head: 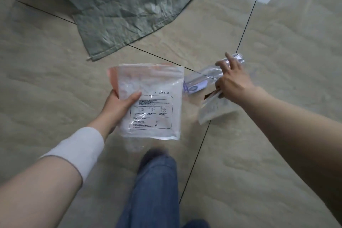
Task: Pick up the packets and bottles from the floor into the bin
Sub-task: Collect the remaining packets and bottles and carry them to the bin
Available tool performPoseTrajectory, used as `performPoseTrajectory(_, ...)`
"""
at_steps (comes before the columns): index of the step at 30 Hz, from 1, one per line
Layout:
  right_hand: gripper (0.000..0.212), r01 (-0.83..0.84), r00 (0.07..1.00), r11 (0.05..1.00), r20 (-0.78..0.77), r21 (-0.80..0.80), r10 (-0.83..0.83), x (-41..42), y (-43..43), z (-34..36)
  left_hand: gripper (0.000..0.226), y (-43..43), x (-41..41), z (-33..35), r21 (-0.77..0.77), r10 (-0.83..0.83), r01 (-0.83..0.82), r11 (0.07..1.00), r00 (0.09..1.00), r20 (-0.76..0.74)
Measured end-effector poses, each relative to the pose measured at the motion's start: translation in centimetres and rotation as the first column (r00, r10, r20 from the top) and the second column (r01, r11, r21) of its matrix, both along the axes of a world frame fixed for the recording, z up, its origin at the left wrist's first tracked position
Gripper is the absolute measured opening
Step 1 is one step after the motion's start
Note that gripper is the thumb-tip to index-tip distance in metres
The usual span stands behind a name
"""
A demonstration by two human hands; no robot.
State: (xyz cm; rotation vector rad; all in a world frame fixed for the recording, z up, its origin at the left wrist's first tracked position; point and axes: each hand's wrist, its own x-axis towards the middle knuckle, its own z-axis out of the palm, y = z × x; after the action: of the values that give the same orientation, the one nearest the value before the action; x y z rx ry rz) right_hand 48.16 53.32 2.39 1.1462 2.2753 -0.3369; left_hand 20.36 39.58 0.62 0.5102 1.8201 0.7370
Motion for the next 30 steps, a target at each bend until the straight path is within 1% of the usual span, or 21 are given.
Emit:
performPoseTrajectory(2,0.032,-0.042,0.999,0.999,-0.001,-0.032,0.042,-1.0,1.7,-2.6,0.044,1.0,0.3,-2.4,0.014,0.018,-0.018,1.0,1.0,0.012)
performPoseTrajectory(4,0.037,-0.086,0.996,0.991,0.015,-0.1,0.088,-1.4,2.0,-4.4,0.049,1.3,0.4,-4.1,0.007,0.025,-0.025,1.0,0.999,0.029)
performPoseTrajectory(5,0.038,-0.093,0.996,0.989,-0.003,-0.115,0.093,-1.4,2.0,-5.0,0.052,1.3,0.4,-4.7,0.001,0.023,-0.023,1.0,0.999,0.039)
performPoseTrajectory(6,0.037,-0.093,0.995,0.989,-0.035,-0.111,0.089,-1.4,1.9,-5.4,0.055,1.2,0.4,-5.1,-0.003,0.021,-0.021,1.0,0.999,0.049)
performPoseTrajectory(9,0.032,-0.085,0.987,0.996,-0.138,-0.029,0.081,-0.5,0.7,-5.9,0.06,0.7,0.4,-5.4,-0.02,0.001,0.0,1.0,0.998,0.055)
performPoseTrajectory(12,0.033,0.015,0.983,0.999,-0.18,-0.035,-0.021,0.7,-1.6,-5.8,0.064,0.2,0.3,-4.6,-0.039,-0.012,0.015,0.999,0.997,0.075)
performPoseTrajectory(18,0.036,0.245,0.941,0.967,-0.227,-0.065,-0.253,3.2,-6.4,-6.1,0.041,-1.1,1.1,-3.9,-0.055,-0.013,0.017,0.998,0.997,0.074)
performPoseTrajectory(21,0.035,0.341,0.901,0.935,-0.253,-0.093,-0.354,4.1,-7.9,-6.3,0.036,-1.7,1.9,-3.8,-0.058,-0.031,0.035,0.998,0.997,0.068)
performPoseTrajectory(23,0.036,0.426,0.859,0.894,-0.247,-0.142,-0.448,5.0,-9.3,-6.5,0.037,-2.1,2.5,-3.6,-0.049,-0.043,0.047,0.998,0.996,0.074)
performPoseTrajectory(26,0.035,0.568,0.761,0.801,-0.253,-0.186,-0.598,7.1,-12.8,-6.4,0.043,-2.5,3.6,-2.9,-0.048,-0.085,0.089,0.995,0.994,0.073)
performPoseTrajectory(28,0.032,0.67,0.664,0.717,-0.278,-0.191,-0.694,8.8,-15.6,-6.0,0.046,-2.7,4.7,-2.2,-0.058,-0.122,0.127,0.99,0.99,0.075)
performPoseTrajectory(30,0.03,0.763,0.544,0.605,-0.28,-0.229,-0.791,10.8,-18.6,-5.4,0.038,-2.8,6.2,-1.2,-0.068,-0.17,0.176,0.982,0.982,0.084)
